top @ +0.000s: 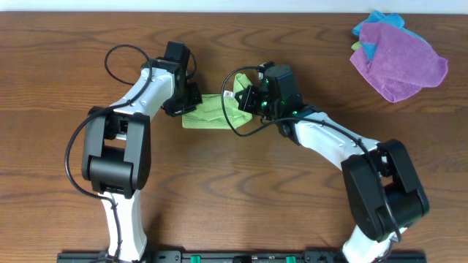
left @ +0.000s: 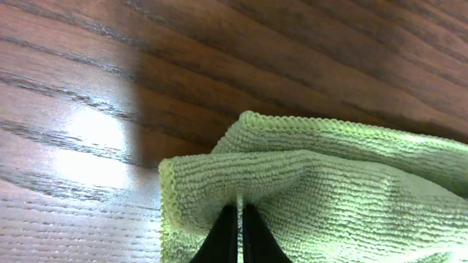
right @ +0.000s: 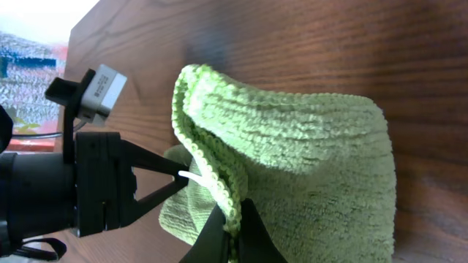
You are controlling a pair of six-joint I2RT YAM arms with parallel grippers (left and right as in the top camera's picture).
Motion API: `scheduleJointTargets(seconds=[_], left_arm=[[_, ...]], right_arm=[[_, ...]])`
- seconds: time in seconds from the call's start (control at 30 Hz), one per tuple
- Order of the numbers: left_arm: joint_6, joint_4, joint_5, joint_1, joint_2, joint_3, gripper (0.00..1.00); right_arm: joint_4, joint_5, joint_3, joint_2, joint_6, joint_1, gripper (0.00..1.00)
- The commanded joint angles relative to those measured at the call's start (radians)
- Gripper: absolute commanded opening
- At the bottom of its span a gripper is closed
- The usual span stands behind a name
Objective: Fold the cloth
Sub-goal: 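Move the right gripper's strip end leftward onto the left gripper's end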
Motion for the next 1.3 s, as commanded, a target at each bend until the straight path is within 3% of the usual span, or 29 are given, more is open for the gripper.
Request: scheduleJointTargets(seconds=[0.0,1.27], left_arm=[[0.026,-0.018,-0.015,0.01,-0.002,0.041,0.06],[0.045,-0.148,-0.022,0.127,-0.179,0.064,0.06]], right_arm=[[-0.001,-0.012,0.024,-0.027,-0.019,0.009,0.01],[-0.133,0.074,0.196,0.036,-0.113,0.138,0.01]])
